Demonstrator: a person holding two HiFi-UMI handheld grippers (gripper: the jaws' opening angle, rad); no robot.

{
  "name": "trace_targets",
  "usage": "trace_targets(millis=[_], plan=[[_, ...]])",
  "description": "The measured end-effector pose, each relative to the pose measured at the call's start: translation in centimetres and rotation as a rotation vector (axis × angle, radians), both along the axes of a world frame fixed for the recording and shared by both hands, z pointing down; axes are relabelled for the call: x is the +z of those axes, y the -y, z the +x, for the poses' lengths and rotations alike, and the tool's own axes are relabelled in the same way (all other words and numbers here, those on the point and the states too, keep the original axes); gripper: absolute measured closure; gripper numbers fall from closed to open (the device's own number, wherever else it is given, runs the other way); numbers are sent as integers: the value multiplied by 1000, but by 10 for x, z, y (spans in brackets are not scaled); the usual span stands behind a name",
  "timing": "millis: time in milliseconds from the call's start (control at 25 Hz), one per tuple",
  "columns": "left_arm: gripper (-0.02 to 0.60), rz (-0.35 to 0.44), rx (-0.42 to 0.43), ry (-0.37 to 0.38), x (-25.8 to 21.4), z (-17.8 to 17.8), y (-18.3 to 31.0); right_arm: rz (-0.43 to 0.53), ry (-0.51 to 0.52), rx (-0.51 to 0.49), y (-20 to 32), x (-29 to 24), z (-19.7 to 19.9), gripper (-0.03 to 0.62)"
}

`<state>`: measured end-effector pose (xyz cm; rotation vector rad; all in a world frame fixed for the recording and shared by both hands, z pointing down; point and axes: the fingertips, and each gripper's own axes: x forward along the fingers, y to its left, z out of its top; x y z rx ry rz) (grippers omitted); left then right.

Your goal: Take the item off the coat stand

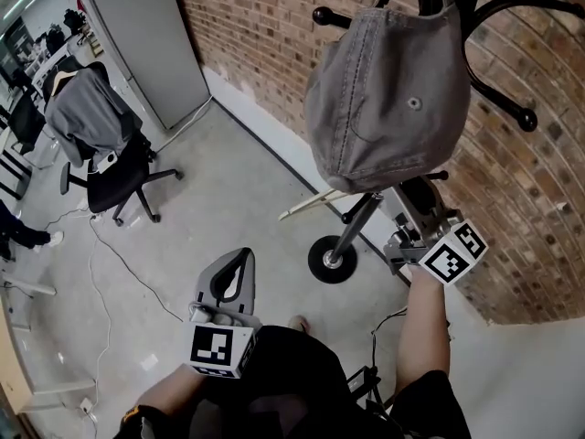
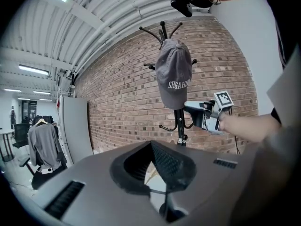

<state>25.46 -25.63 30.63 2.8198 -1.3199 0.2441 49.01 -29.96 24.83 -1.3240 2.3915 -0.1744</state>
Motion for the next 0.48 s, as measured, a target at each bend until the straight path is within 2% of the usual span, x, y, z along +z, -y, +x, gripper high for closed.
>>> trace_targets(millis=[280,480], plan=[[555,6,11,56,10,3,-7,143,35,-171,-19,-20,-10,416],[557,5,1,68,12,1,-11,183,51,-296,-40,-15,-29,416]])
